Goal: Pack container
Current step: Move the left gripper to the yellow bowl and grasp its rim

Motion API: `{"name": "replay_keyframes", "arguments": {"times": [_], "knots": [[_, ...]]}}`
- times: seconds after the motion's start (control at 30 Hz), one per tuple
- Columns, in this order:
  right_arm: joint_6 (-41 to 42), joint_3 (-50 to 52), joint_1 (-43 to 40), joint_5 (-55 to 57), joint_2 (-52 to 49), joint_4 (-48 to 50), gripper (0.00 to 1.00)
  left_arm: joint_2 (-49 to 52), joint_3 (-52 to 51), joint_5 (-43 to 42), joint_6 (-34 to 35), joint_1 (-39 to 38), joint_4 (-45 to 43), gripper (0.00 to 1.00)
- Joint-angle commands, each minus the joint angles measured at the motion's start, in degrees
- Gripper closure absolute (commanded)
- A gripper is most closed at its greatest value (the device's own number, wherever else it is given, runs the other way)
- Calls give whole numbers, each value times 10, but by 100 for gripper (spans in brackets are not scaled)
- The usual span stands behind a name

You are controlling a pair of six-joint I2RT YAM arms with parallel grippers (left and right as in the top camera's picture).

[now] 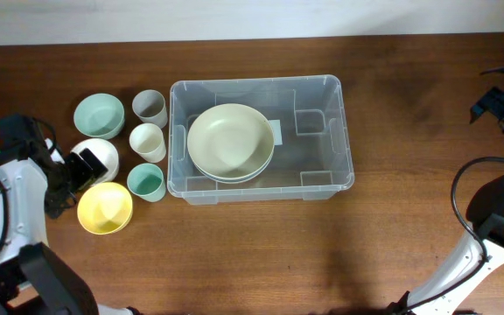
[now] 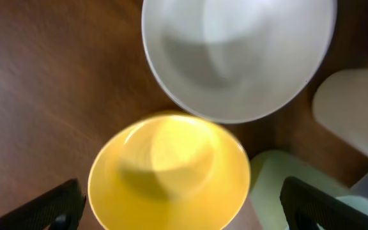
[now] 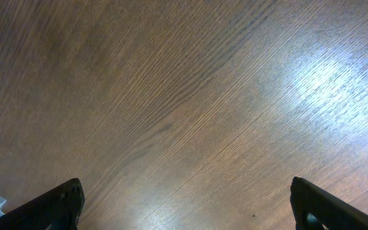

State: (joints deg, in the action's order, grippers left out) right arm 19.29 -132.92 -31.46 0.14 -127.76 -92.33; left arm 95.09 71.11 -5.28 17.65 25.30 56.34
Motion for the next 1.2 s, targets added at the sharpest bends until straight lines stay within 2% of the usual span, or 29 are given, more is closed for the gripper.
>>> {"name": "replay_keyframes", "arguments": {"times": [0.0,0.17,0.4,0.53,1.1,1.13,1.17], "knots": [[3,2,-1,1,18,0,1,19,0,8,14,4,12,0],[3,2,-1,1,18,0,1,21,-18,66,86,4,31,0],[3,2,-1,1,18,0,1,21,-75,68,87,4,-3,0],[3,2,-1,1,18,0,1,21,-103,68,117,4,-23,0],[3,2,-1,1,18,0,1,21,-171,66,117,4,-90,1],[3,2,-1,1,18,0,1,21,-171,66,117,4,-90,1],[3,2,-1,1,18,0,1,21,-171,66,117,4,-90,5]]}}
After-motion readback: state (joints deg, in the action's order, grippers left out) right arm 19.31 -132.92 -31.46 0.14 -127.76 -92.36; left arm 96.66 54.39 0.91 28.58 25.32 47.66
